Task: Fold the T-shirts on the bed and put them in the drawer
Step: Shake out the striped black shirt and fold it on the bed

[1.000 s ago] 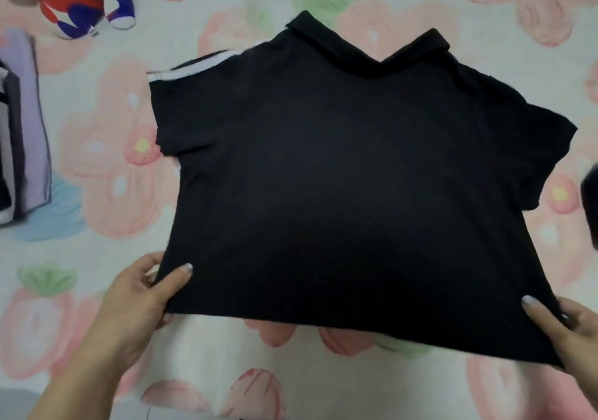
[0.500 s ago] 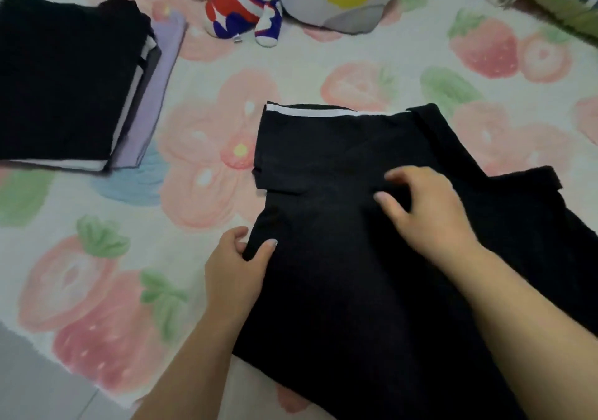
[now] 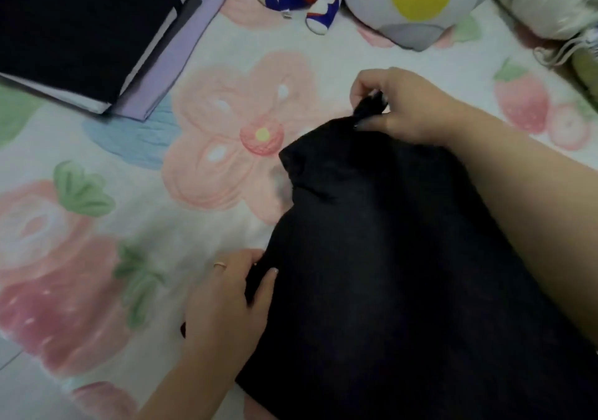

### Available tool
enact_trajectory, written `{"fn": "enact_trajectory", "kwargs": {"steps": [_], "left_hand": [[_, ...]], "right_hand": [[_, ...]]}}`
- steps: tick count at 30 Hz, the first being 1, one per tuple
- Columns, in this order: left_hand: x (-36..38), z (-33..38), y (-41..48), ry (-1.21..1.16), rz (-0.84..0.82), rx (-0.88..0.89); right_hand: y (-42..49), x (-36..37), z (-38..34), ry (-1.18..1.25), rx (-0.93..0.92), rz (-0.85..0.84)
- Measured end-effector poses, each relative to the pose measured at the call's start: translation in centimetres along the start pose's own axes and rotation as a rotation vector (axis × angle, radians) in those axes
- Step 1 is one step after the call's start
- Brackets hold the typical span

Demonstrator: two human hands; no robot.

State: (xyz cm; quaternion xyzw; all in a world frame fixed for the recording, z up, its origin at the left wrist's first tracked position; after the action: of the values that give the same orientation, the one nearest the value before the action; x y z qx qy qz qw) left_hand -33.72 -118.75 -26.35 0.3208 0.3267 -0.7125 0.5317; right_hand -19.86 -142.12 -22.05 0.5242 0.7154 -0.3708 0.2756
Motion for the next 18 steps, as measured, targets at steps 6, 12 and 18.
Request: {"fn": "enact_trajectory", "kwargs": {"steps": [6,12,18], "left_hand": [[3.5,7.3,-5.2,0.332,-0.412,0.404],[7.7,9.2,-7.1,0.277,-0.529,0.583],[11.2,6.7,-6.0,0.447,-0.316,0.635]], "right_hand": [[-13.1,-2.7,7.1,-0.225,0.218,-0.022],[-20.3,0.7,10.5,-0.451,0.458,0.143],[-14.4,8.7,1.8,-0.262,-0.006,0.266]]}}
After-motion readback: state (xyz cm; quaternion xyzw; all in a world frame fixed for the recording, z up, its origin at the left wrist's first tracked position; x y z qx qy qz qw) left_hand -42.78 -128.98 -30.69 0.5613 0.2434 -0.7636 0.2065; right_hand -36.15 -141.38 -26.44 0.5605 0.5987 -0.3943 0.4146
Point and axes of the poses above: each hand's wrist, its own y-axis towards the middle knuckle, its own x-axis out of the palm, z = x × y, the point moved 8 cm from there along y, towards the middle knuckle, and after that the axes turned 8 degrees about y, right-handed, at the moved point
